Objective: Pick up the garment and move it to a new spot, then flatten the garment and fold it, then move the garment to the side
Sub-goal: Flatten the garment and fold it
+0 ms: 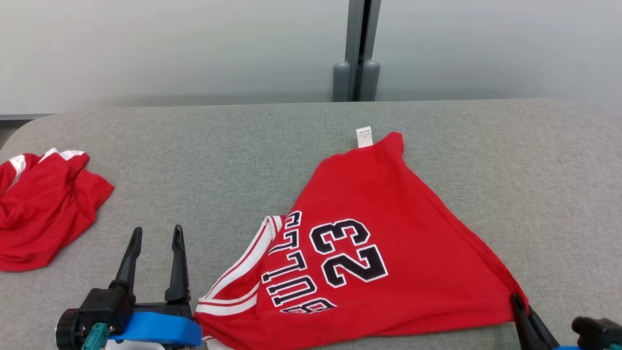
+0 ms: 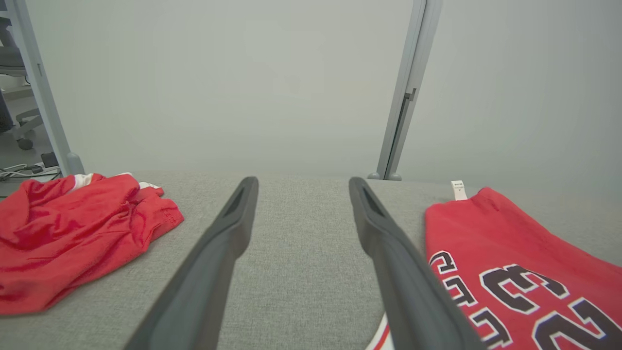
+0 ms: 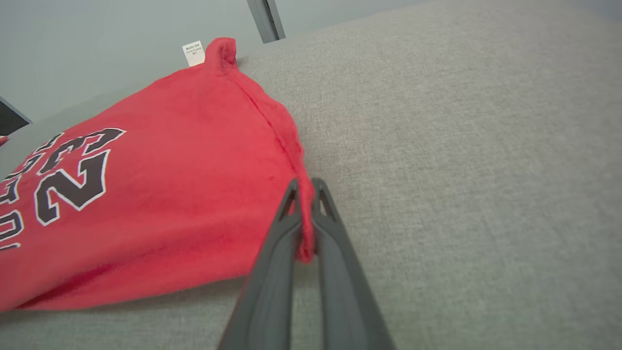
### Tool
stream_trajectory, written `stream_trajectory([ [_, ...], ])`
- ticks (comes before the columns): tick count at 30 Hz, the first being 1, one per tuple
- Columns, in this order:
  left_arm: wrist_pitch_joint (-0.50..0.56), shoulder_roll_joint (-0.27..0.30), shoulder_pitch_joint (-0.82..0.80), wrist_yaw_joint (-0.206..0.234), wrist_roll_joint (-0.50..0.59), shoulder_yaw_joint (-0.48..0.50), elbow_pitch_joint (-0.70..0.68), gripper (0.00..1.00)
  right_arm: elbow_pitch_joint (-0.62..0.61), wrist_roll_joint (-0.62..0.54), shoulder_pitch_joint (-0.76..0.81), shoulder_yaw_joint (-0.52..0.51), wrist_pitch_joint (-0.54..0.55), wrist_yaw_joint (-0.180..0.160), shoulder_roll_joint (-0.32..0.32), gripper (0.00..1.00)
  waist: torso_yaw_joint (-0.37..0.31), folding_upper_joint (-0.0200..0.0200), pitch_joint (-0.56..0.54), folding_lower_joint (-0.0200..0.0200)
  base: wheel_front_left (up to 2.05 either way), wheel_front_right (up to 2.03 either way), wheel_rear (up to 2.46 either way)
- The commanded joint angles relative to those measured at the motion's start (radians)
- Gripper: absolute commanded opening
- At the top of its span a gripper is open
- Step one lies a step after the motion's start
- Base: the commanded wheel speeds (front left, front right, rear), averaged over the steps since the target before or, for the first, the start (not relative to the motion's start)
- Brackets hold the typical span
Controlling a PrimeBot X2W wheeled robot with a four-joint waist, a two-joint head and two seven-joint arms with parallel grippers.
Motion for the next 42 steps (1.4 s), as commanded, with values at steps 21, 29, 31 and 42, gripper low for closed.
stream_trajectory([
  [21, 0.0, 0.007, 0.012, -0.001, 0.015, 0.018, 0.001, 1.0, -0.312, -0.124, 0.034, -0.046, -0.041, 0.0, 0.059, 1.0, -0.007, 0.0001, -0.019, 0.0001, 0.0, 0.0, 0.0],
  [29, 0.0, 0.007, 0.0, -0.001, 0.014, 0.025, 0.0, 1.0, -0.26, -0.166, -0.074, 0.056, -0.065, 0.0, 0.101, 1.0, -0.01, 0.0001, -0.011, 0.0001, 0.0, 0.0, 0.0],
  [31, 0.0, 0.011, -0.009, -0.001, 0.015, 0.017, 0.004, 1.0, -0.238, -0.182, -0.089, 0.073, -0.065, 0.0, 0.108, 1.0, -0.011, 0.0001, -0.008, 0.0001, 0.0, 0.0, 0.0],
  [42, 0.0, 0.097, -0.207, -0.001, 0.004, -0.11, 0.12, 1.0, -0.206, -0.211, -0.142, 0.076, -0.065, 0.0, 0.125, 1.0, -0.045, 0.0001, 0.038, 0.0001, 0.0, 0.0, 0.0],
])
